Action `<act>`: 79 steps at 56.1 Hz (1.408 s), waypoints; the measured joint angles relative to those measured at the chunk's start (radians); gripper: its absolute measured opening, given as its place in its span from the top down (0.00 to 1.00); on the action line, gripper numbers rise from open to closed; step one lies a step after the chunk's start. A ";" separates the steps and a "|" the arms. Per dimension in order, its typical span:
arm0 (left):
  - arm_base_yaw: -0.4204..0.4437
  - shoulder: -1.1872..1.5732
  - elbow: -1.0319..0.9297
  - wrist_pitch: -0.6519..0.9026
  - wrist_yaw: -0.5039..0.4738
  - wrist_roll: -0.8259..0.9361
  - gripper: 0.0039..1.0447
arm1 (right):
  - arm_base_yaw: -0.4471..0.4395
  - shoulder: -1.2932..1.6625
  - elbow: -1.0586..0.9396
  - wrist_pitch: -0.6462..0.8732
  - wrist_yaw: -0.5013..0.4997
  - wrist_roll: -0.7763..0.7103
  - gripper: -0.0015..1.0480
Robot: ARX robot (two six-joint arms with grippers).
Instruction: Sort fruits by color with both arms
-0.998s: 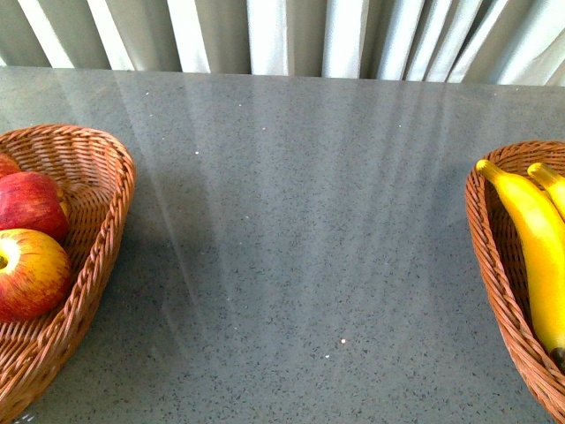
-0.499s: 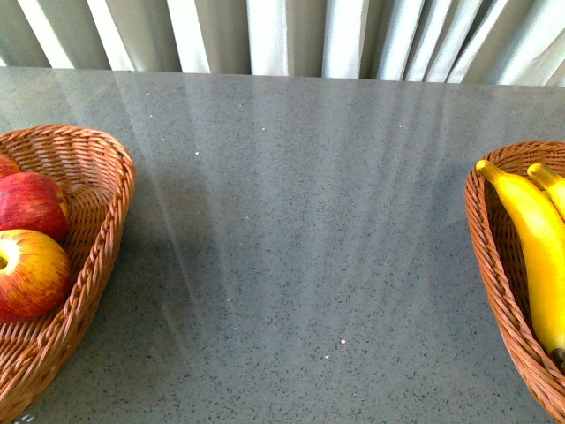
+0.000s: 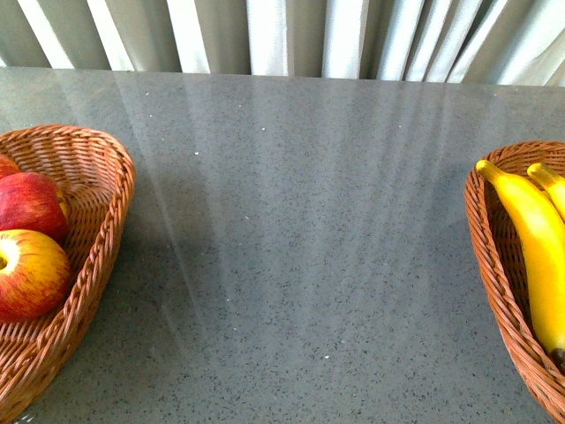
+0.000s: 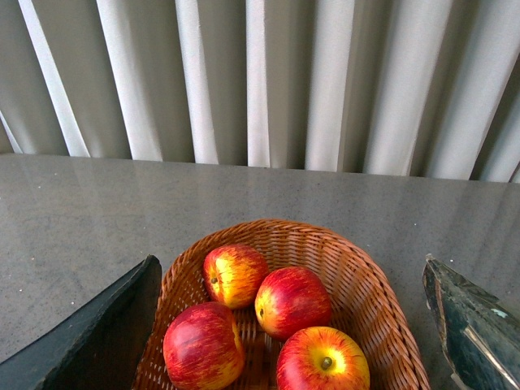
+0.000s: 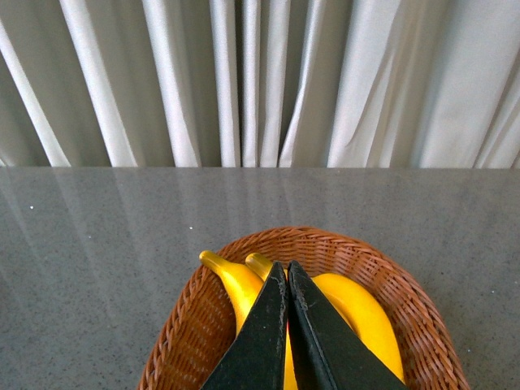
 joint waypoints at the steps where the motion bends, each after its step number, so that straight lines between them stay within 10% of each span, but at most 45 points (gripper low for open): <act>1: 0.000 0.000 0.000 0.000 0.000 0.000 0.09 | 0.000 -0.006 0.000 -0.006 0.000 0.000 0.98; 49: 0.000 0.000 0.000 0.000 0.000 0.000 0.09 | 0.002 -0.254 0.000 -0.260 0.000 0.000 0.98; 79: 0.000 0.000 0.000 0.000 0.000 0.000 0.09 | 0.002 -0.255 0.000 -0.260 0.000 0.000 0.12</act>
